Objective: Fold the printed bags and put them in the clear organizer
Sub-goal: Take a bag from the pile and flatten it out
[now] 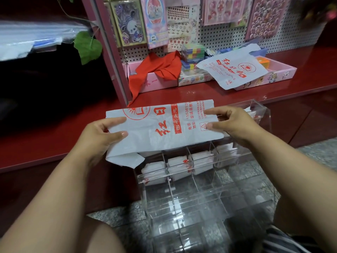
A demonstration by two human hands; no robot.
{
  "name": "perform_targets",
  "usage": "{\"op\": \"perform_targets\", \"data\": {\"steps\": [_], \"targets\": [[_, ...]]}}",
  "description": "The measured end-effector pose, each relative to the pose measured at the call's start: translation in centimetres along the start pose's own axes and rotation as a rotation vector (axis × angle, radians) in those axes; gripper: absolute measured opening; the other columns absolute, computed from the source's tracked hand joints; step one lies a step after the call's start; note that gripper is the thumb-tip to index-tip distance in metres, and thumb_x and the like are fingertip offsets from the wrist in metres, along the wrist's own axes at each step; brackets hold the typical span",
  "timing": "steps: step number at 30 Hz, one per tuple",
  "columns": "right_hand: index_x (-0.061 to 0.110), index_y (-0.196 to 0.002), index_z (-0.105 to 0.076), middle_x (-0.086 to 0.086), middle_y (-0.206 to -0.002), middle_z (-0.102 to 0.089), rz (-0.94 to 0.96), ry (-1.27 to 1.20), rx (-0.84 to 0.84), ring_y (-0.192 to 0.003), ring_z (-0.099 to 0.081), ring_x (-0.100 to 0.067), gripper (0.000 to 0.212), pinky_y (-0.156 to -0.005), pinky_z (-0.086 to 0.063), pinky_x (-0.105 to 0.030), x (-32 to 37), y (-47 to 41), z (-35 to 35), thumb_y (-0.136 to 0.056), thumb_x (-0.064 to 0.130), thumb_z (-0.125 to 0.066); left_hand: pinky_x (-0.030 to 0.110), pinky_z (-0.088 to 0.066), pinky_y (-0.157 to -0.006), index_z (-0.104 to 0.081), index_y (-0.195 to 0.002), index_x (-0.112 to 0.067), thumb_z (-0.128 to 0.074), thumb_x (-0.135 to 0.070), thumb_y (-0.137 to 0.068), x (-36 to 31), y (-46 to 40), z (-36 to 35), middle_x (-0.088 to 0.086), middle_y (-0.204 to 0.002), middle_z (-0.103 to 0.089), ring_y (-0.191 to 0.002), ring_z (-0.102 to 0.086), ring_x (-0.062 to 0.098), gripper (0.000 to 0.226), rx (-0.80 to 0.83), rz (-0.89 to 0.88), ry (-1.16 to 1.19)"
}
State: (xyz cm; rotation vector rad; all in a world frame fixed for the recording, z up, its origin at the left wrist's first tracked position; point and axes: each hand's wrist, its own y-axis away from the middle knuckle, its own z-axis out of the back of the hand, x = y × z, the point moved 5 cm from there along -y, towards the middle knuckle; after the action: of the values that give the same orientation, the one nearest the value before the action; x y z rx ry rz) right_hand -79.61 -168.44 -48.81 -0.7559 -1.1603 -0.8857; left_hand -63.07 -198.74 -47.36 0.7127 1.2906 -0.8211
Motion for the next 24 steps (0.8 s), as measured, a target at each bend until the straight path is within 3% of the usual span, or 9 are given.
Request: {"op": "perform_targets", "data": {"steps": [2, 4, 8, 12, 14, 18, 20, 22, 24], "targets": [[0.030, -0.097, -0.071, -0.013, -0.082, -0.053, 0.008, 0.032, -0.014, -0.075, -0.049, -0.027, 0.041, -0.073, -0.050, -0.021, 0.3, 0.2, -0.1, -0.069, 0.001, -0.081, 0.024, -0.059, -0.075, -0.069, -0.114, -0.014, -0.071, 0.011, -0.076, -0.2, 0.2, 0.2, 0.009, -0.099, -0.074, -0.081, -0.072, 0.016, 0.046, 0.007, 0.003, -0.014], [0.026, -0.102, -0.071, -0.016, -0.098, -0.067, 0.011, 0.008, -0.034, -0.085, -0.061, -0.035, 0.042, -0.084, -0.055, -0.023, 0.5, 0.2, 0.0, -0.071, -0.002, -0.078, 0.027, -0.058, -0.080, -0.069, -0.114, -0.013, -0.073, 0.011, -0.073, -0.4, 0.3, 0.5, 0.009, -0.099, -0.075, -0.086, -0.072, 0.019, 0.048, 0.015, 0.002, -0.027], [0.022, -0.102, -0.072, 0.000, -0.109, -0.070, 0.024, 0.037, -0.033, -0.104, -0.066, -0.016, 0.032, -0.094, -0.052, -0.028, 1.1, 0.2, 0.2, -0.078, 0.002, -0.074, 0.030, -0.055, -0.091, -0.072, -0.100, -0.021, -0.078, 0.005, -0.071, -1.2, 0.5, 0.8, 0.000, -0.102, -0.073, -0.093, -0.069, 0.016, 0.039, 0.009, -0.059, -0.155], [0.022, -0.087, -0.072, -0.006, -0.100, -0.067, 0.132, 0.281, -0.109, -0.090, -0.062, -0.022, 0.011, -0.081, -0.049, -0.034, 2.0, 0.2, 0.1, -0.085, 0.012, -0.070, 0.036, -0.053, -0.091, -0.074, -0.086, -0.026, -0.080, -0.007, -0.076, -2.3, 1.1, 1.1, -0.004, -0.100, -0.070, -0.090, -0.066, 0.015, 0.022, -0.037, -0.213, -0.445], [0.023, -0.080, -0.067, -0.007, -0.102, -0.059, 0.202, 0.374, -0.136, -0.083, -0.054, -0.013, 0.013, -0.073, -0.043, -0.026, 2.6, 0.2, 0.0, -0.089, 0.014, -0.066, 0.034, -0.050, -0.088, -0.074, -0.078, -0.026, -0.077, -0.012, -0.081, -2.7, 1.2, 1.2, -0.003, -0.098, -0.064, -0.092, -0.061, 0.014, 0.014, -0.045, -0.292, -0.535], [0.014, -0.085, -0.062, -0.006, -0.104, -0.057, 0.210, 0.216, -0.215, -0.081, -0.056, -0.014, 0.014, -0.071, -0.045, -0.025, 3.9, 0.1, 0.3, -0.095, 0.022, -0.056, 0.022, -0.040, -0.086, -0.070, -0.067, -0.020, -0.069, -0.016, -0.088, -3.0, 1.4, 1.3, -0.005, -0.106, -0.052, -0.098, -0.050, 0.005, 0.022, -0.025, -0.305, -0.647], [0.017, -0.086, -0.063, -0.003, -0.091, -0.067, 0.225, 0.079, -0.258, -0.077, -0.062, -0.018, 0.013, -0.070, -0.049, -0.032, 5.2, 0.2, 0.5, -0.095, 0.023, -0.056, 0.024, -0.042, -0.087, -0.069, -0.069, -0.009, -0.064, -0.013, -0.092, -2.7, 1.7, 0.8, -0.005, -0.109, -0.059, -0.097, -0.056, 0.005, 0.024, 0.078, -0.240, -0.589], [0.022, -0.084, -0.066, 0.000, -0.086, -0.071, 0.260, 0.028, -0.262, -0.077, -0.065, -0.017, 0.013, -0.071, -0.052, -0.036, 7.2, 0.2, 0.2, -0.094, 0.021, -0.057, 0.021, -0.047, -0.074, -0.068, -0.077, 0.000, -0.060, -0.009, -0.094, -1.9, 2.1, -0.3, -0.004, -0.094, -0.069, -0.081, -0.061, 0.008, 0.020, 0.205, -0.149, -0.418], [0.019, -0.087, -0.068, -0.004, -0.089, -0.072, 0.301, 0.056, -0.211, -0.079, -0.065, -0.016, 0.011, -0.076, -0.054, -0.037, 9.4, 0.0, -0.8, -0.093, 0.016, -0.059, 0.024, -0.050, -0.069, -0.070, -0.088, -0.006, -0.062, -0.008, -0.092, -1.4, 2.7, -1.7, -0.001, -0.082, -0.072, -0.074, -0.063, 0.009, 0.009, 0.294, -0.086, -0.328]]}}
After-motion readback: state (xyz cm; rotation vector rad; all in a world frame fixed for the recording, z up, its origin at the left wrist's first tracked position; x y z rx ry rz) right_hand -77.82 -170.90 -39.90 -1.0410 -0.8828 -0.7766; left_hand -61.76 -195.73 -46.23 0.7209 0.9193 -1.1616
